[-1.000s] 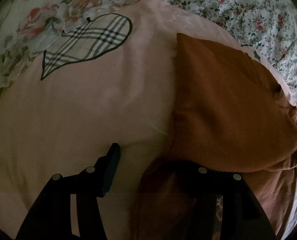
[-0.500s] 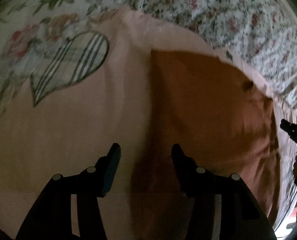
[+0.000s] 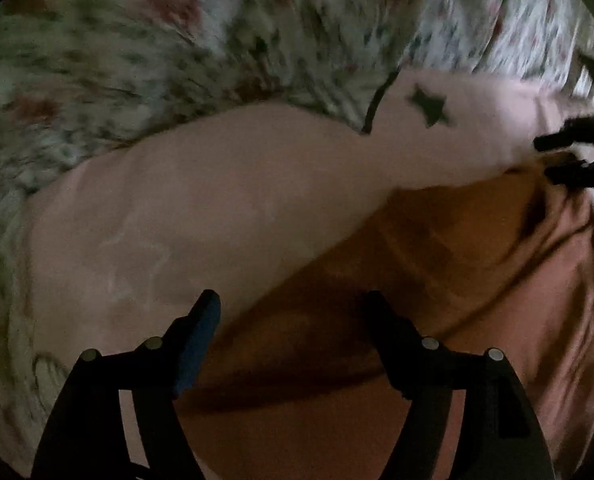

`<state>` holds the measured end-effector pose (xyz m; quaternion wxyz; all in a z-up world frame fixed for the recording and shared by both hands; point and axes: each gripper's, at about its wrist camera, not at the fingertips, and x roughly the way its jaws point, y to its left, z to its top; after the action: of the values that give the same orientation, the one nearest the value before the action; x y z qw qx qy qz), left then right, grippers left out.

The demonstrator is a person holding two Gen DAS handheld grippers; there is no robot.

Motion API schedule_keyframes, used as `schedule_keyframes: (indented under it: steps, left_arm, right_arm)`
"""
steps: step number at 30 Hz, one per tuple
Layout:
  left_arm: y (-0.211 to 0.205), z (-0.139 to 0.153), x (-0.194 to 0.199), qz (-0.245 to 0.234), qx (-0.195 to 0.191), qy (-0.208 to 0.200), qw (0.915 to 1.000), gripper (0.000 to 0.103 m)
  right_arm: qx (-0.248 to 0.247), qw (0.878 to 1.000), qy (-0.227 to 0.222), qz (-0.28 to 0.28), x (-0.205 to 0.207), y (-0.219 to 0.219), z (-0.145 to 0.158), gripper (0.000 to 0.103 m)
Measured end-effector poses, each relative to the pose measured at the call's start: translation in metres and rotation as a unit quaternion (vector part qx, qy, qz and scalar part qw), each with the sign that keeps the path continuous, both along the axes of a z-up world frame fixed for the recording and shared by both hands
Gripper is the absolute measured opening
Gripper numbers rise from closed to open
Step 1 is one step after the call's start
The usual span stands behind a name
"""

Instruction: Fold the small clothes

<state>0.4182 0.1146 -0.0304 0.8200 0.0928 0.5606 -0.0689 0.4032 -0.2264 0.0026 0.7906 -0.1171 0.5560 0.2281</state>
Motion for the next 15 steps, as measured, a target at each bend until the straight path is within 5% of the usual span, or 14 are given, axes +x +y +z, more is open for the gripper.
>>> schedule_keyframes:
  steps: [3, 5, 7, 9, 13, 15]
  left_arm:
    - [-0.002, -0.013, 0.005, -0.014, 0.004, 0.012, 0.9998, 0.075]
    - [-0.004, -0.013, 0.003, -0.022, 0.001, 0.01, 0.9997, 0.061]
    - [-0.015, -0.009, -0.004, -0.042, 0.009, 0.006, 0.9991, 0.003]
    - [-0.03, 0.003, -0.014, -0.052, 0.044, -0.02, 0.9975, 0.004]
    - [-0.034, 0.032, -0.025, -0.017, 0.054, -0.101, 0.9933, 0.004]
    - [-0.027, 0.017, -0.009, 0.019, 0.068, -0.096, 0.9929, 0.004]
  right_arm:
    - [-0.035, 0.998, 0.033, 0.029, 0.002, 0.006, -0.024, 0.055]
    - [-0.084, 0.996, 0.009, 0.04, -0.006, 0.011, -0.031, 0.024]
    - [-0.079, 0.997, 0.006, 0.023, -0.009, 0.009, -0.029, 0.008]
    - [-0.077, 0.997, -0.031, -0.003, -0.016, 0.005, -0.014, 0.007]
    - [0.0, 0.987, -0.129, -0.092, -0.037, -0.018, 0.039, 0.005]
    - [-0.009, 0.983, -0.138, -0.123, -0.034, -0.025, 0.029, 0.005]
